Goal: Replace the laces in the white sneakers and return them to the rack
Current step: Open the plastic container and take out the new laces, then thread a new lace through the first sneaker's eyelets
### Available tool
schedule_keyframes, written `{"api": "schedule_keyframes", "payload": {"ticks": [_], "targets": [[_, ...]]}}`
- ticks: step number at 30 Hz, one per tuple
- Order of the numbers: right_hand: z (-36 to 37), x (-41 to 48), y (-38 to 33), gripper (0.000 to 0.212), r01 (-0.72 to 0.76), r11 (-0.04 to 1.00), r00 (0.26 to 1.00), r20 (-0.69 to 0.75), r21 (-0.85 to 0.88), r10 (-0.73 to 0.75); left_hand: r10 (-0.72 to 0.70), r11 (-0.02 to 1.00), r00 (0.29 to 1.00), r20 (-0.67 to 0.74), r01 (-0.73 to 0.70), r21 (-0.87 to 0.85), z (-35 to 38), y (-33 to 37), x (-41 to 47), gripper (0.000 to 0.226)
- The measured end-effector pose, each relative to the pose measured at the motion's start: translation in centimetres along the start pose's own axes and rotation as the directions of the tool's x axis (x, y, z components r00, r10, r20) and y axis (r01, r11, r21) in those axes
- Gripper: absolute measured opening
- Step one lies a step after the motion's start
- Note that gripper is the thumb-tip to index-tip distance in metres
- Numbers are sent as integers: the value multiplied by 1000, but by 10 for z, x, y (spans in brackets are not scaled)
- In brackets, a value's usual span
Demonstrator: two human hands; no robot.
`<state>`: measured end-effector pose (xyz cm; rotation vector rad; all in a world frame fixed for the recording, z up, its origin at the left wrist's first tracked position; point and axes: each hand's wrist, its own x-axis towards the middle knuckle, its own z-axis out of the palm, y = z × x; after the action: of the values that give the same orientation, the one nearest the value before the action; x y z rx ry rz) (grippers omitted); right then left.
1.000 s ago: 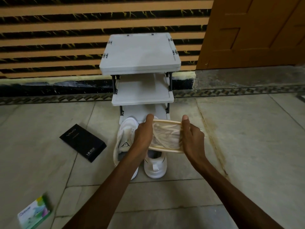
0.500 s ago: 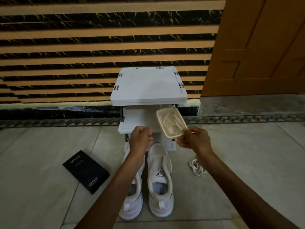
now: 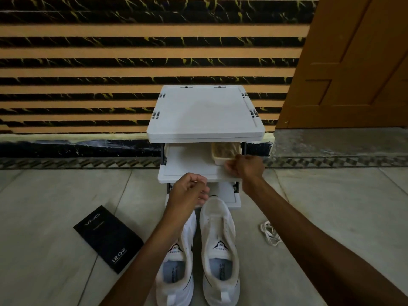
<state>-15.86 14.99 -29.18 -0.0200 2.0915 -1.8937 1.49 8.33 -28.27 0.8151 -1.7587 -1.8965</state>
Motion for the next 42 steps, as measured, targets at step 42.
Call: {"api": "schedule_keyframes", "payload": {"ticks": [42], "targets": [[-263,-111,158,13,140,889,962,272,-436,-18,-375,876,874,309,226,426,170,-109,-98,26]]}}
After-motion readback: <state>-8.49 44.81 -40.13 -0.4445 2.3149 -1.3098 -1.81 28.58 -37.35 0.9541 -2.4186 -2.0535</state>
